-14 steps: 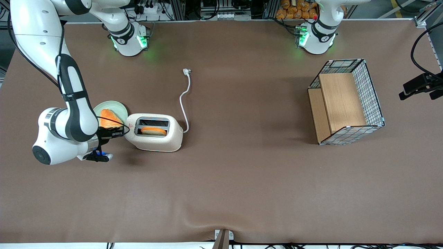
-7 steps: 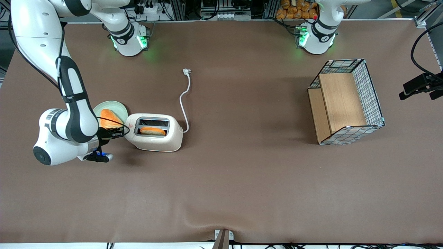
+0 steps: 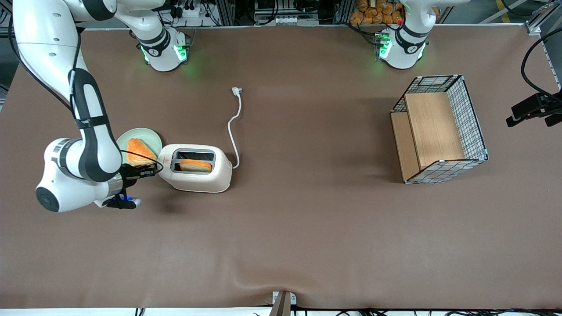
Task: Press toaster button with right arm
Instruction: 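Press the toaster's grey lever down with the right gripper, then lift the right gripper off the lever and withdraw it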
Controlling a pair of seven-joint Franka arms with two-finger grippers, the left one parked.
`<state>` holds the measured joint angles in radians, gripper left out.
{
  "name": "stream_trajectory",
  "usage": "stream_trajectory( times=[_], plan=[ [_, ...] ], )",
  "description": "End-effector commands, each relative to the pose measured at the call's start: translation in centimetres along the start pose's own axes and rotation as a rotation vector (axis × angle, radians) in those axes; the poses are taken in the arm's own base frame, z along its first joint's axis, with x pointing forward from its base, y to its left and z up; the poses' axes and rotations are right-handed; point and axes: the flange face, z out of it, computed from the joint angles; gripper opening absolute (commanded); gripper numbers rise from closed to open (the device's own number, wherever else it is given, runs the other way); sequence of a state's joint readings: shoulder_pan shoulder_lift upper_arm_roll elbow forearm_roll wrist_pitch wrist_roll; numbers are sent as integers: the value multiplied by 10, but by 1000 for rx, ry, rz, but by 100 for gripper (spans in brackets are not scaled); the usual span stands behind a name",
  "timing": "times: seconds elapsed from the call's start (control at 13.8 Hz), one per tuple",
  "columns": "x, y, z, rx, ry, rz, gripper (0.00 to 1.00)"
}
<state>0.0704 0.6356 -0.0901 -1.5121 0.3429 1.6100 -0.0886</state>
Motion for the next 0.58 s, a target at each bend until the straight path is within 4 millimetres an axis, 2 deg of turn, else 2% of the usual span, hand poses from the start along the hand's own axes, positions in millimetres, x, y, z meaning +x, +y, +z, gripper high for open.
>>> stream_trajectory(
  times=[0.0, 0.22, 0.51],
  plan=[
    [-8, 3, -29, 11, 36, -17, 100],
    [-18, -4, -52, -10, 74, -33, 100],
    [-24, -6, -64, -33, 95, -63, 100]
  ],
)
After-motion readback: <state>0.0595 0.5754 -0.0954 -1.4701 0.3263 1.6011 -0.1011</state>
